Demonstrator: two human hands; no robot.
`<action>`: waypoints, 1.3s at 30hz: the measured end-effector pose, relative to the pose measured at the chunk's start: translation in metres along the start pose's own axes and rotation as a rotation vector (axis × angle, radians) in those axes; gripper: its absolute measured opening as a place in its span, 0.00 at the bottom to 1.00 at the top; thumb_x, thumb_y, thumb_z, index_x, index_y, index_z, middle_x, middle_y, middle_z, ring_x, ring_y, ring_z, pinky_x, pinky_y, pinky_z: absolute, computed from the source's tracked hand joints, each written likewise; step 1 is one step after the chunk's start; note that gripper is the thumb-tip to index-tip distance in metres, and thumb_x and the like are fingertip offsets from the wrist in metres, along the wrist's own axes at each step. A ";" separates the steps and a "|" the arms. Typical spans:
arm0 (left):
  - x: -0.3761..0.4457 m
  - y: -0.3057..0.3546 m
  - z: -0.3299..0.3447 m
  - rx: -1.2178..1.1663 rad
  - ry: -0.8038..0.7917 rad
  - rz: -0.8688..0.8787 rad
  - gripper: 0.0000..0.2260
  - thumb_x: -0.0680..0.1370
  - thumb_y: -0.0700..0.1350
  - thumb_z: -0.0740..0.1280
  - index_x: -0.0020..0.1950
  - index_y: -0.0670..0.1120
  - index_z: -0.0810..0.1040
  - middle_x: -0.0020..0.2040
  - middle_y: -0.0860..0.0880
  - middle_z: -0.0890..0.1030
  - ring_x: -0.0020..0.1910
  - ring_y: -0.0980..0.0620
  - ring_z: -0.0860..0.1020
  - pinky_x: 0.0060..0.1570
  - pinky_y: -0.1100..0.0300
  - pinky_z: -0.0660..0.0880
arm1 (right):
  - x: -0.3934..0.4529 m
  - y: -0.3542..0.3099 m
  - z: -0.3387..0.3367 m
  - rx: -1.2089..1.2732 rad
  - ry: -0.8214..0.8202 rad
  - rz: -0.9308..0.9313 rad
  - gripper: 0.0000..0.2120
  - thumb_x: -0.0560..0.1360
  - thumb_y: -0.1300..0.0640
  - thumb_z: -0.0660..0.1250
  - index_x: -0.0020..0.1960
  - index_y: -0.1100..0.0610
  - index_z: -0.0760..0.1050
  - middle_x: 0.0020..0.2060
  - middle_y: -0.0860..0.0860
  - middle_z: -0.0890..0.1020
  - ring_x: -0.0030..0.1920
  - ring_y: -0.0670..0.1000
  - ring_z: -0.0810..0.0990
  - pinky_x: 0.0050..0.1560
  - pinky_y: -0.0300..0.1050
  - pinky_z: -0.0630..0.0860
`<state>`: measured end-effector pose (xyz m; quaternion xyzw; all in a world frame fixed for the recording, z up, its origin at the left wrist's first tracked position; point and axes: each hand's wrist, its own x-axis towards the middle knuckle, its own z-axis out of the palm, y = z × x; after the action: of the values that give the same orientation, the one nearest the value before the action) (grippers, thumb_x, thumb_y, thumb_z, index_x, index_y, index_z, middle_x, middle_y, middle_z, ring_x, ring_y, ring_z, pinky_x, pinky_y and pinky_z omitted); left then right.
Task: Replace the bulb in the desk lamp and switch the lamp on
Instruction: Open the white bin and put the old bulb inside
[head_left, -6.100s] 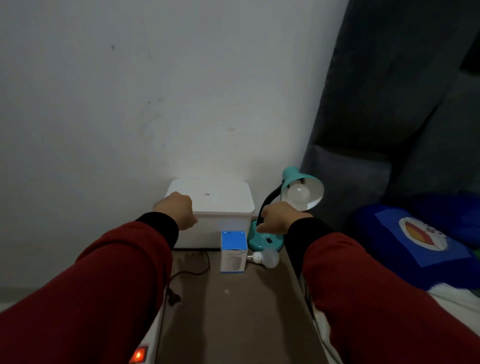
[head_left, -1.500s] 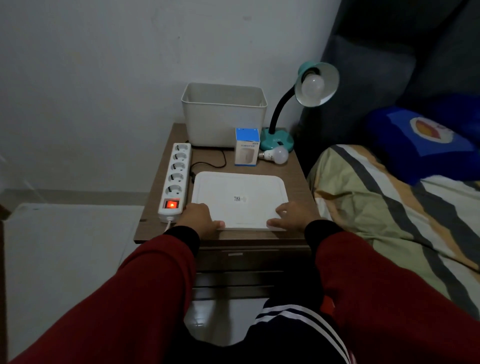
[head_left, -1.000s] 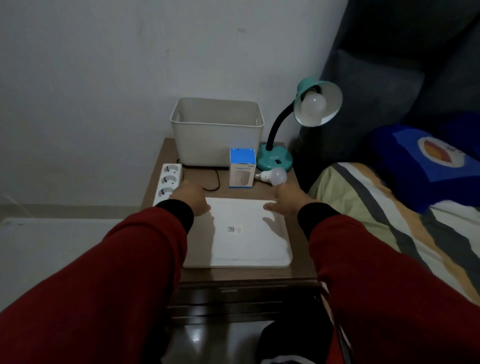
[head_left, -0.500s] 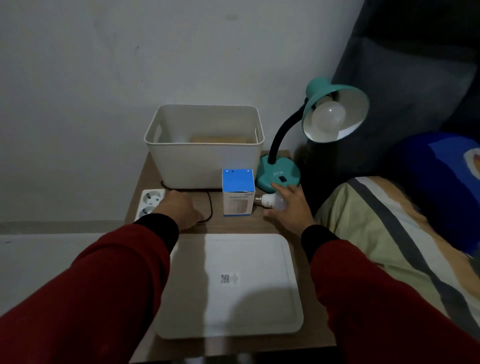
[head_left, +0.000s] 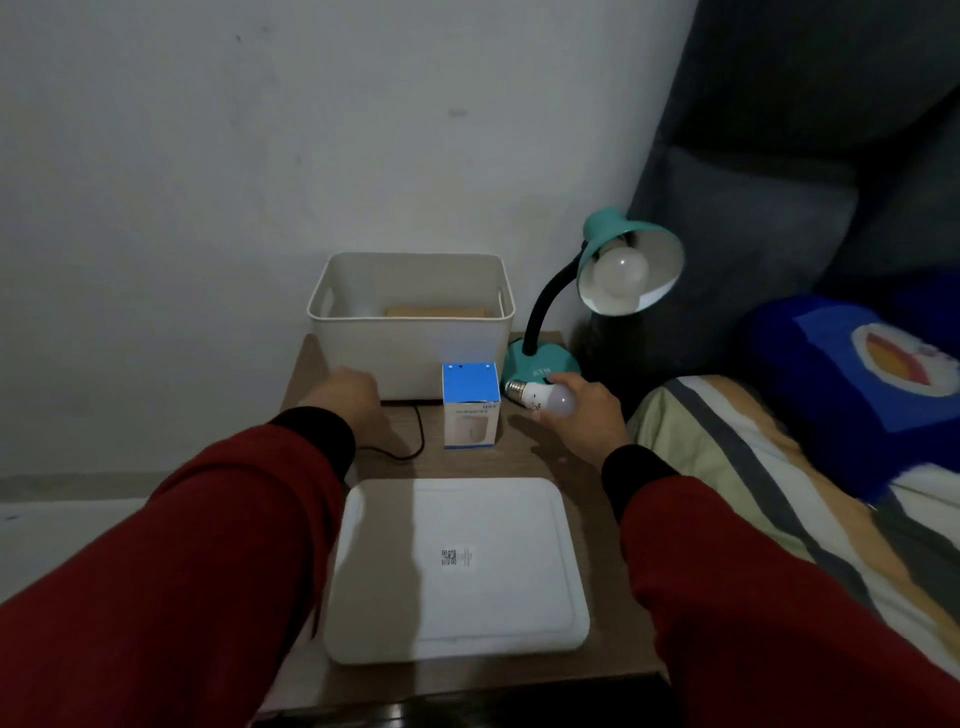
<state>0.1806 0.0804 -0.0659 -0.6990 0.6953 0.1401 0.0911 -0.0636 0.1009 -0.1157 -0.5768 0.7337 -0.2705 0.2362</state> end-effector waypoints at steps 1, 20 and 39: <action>-0.004 -0.001 -0.008 0.005 0.027 0.011 0.21 0.75 0.51 0.67 0.61 0.37 0.74 0.62 0.39 0.75 0.61 0.43 0.74 0.59 0.56 0.73 | -0.004 -0.008 -0.007 -0.007 0.010 -0.012 0.27 0.68 0.55 0.74 0.66 0.55 0.73 0.61 0.61 0.76 0.60 0.58 0.76 0.62 0.46 0.72; 0.090 -0.009 -0.109 -0.157 0.226 -0.024 0.15 0.75 0.44 0.64 0.60 0.40 0.76 0.60 0.41 0.77 0.58 0.43 0.78 0.56 0.56 0.76 | 0.102 -0.150 -0.027 -0.150 -0.130 -0.170 0.25 0.70 0.49 0.72 0.65 0.53 0.73 0.61 0.55 0.78 0.60 0.55 0.76 0.57 0.41 0.70; 0.192 -0.011 -0.048 -0.056 0.055 -0.019 0.17 0.78 0.46 0.63 0.64 0.39 0.72 0.66 0.41 0.74 0.66 0.43 0.73 0.62 0.55 0.72 | 0.190 -0.126 0.067 -0.363 -0.365 -0.110 0.29 0.68 0.51 0.75 0.67 0.52 0.71 0.65 0.55 0.77 0.64 0.56 0.75 0.59 0.41 0.71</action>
<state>0.1939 -0.1167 -0.0830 -0.7116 0.6866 0.1392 0.0536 0.0286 -0.1161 -0.0881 -0.6879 0.6831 -0.0385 0.2424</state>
